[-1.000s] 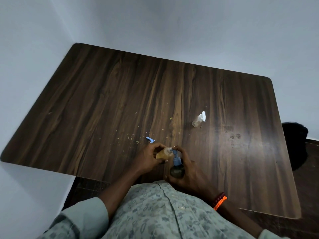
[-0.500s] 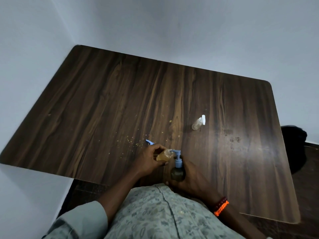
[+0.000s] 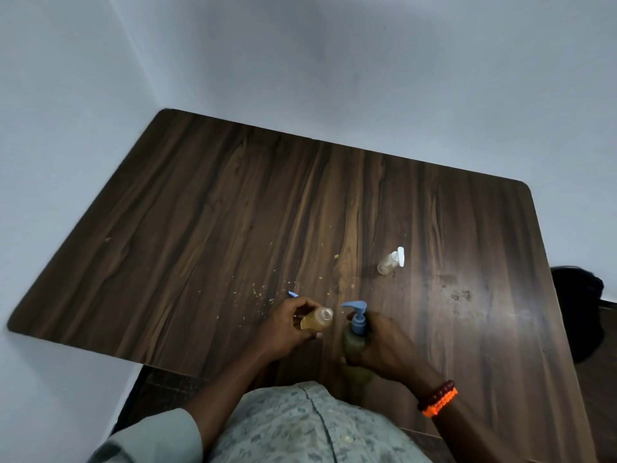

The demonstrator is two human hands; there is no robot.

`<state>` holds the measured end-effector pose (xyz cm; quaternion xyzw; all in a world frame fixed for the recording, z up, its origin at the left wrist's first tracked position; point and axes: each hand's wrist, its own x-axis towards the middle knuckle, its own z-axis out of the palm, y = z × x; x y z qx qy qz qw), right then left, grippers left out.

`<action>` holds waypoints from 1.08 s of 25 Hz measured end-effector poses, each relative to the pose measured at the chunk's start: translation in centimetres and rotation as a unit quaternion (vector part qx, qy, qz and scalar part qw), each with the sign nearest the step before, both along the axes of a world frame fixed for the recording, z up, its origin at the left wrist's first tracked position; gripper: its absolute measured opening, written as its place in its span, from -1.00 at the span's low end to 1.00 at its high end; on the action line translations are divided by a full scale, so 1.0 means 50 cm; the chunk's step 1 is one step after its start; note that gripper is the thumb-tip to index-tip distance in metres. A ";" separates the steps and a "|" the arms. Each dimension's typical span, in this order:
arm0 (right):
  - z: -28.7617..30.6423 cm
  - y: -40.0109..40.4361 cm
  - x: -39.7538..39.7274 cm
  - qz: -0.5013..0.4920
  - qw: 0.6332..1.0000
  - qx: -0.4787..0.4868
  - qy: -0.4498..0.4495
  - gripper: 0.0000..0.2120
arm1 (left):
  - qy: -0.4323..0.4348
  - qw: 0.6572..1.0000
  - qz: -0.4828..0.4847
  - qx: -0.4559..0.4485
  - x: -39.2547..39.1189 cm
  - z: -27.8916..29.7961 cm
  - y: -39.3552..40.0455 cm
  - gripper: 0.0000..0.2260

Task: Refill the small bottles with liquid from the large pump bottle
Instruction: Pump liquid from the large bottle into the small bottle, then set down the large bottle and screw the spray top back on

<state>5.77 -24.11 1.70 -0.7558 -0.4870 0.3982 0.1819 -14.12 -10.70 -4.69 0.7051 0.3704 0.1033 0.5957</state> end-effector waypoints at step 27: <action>-0.038 0.438 0.029 0.109 0.991 0.078 -0.005 -0.59 | 0.034 0.999 -0.010 -0.036 -0.009 -0.031 0.017 -0.56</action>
